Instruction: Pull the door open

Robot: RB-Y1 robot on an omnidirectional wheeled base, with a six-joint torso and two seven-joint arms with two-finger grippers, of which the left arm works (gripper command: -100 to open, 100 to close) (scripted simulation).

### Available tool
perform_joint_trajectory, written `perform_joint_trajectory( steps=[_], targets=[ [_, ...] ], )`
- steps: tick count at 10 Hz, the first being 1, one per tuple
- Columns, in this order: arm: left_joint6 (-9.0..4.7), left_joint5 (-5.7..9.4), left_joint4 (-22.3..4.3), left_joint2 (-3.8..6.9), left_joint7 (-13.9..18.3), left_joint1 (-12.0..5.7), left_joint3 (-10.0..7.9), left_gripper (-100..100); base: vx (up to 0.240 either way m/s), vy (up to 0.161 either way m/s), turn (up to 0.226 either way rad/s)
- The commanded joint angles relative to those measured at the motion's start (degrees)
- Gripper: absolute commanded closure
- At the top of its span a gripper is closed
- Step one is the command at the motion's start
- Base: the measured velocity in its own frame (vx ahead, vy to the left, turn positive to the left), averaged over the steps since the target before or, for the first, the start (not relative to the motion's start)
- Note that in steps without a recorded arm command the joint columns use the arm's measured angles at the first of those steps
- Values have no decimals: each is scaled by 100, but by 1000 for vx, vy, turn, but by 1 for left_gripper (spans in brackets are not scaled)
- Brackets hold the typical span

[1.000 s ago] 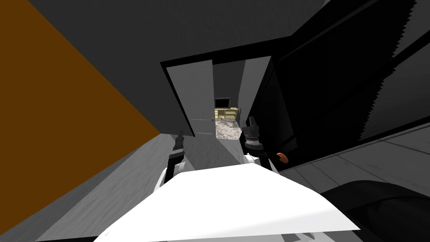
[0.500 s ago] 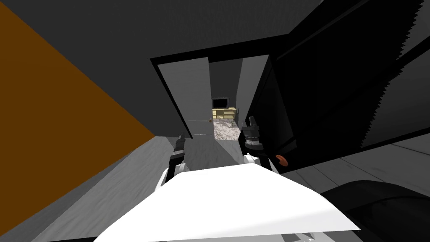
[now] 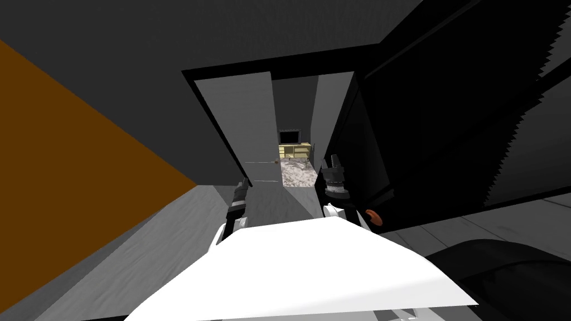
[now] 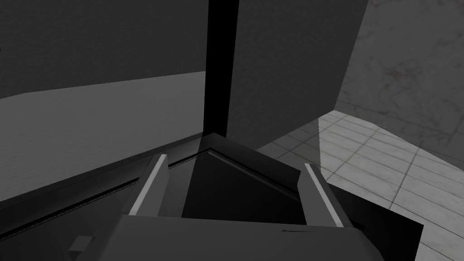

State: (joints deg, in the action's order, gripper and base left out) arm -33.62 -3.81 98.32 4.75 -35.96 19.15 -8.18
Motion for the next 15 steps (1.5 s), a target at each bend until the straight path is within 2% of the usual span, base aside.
perform_joint_trajectory(
  steps=[1,15],
  targets=[
    [-34,-46,-212,19,-197,-65,-43,-100,101,-22,-97],
    [-492,-444,-2120,81,-1799,-565,-392,-100,109,-15,-88]
  ],
)
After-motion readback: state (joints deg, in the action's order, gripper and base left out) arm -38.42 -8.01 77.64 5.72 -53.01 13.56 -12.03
